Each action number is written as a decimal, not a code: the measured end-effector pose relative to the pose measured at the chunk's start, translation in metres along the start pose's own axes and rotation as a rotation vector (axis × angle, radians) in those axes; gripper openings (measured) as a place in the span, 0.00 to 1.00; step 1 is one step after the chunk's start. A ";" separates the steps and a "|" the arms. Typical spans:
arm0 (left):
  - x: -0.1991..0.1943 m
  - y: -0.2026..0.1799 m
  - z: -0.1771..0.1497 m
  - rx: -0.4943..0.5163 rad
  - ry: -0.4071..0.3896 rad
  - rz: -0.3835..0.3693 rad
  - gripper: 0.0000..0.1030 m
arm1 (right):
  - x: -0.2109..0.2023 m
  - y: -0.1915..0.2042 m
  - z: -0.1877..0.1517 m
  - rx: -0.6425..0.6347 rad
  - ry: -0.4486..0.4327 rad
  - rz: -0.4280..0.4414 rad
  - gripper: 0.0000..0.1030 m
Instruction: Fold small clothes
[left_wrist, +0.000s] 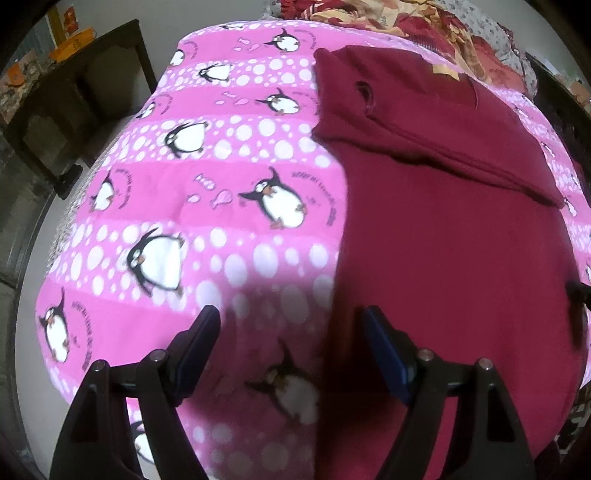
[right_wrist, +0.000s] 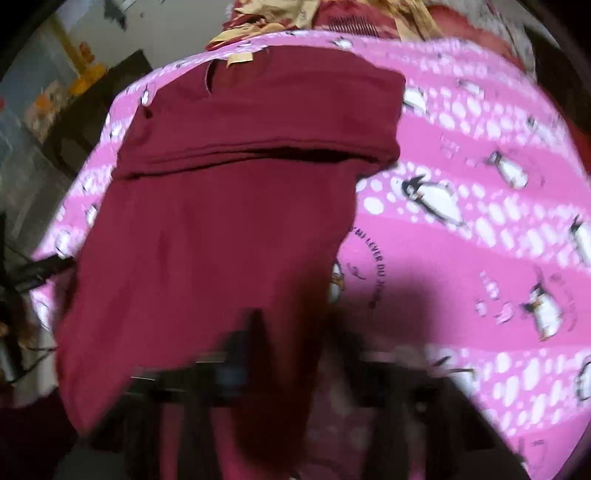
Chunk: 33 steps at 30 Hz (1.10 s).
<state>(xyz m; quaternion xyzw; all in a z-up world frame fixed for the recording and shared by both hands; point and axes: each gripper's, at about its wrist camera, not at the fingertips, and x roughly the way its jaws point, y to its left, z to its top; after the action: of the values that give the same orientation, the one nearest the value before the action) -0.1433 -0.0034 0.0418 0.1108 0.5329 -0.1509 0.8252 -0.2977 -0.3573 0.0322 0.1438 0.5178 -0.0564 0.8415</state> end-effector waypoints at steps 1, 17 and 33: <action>-0.003 0.002 -0.002 -0.006 -0.004 -0.003 0.76 | -0.002 -0.002 -0.003 0.004 -0.007 -0.005 0.07; -0.033 0.004 -0.051 0.014 -0.009 -0.015 0.76 | -0.045 0.005 -0.045 0.095 0.016 0.174 0.51; -0.024 0.010 -0.084 -0.005 0.105 -0.172 0.76 | -0.044 0.005 -0.106 0.114 0.082 0.259 0.62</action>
<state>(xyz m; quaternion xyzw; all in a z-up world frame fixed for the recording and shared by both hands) -0.2205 0.0380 0.0299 0.0702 0.5833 -0.2139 0.7804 -0.4072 -0.3227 0.0275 0.2594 0.5246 0.0294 0.8104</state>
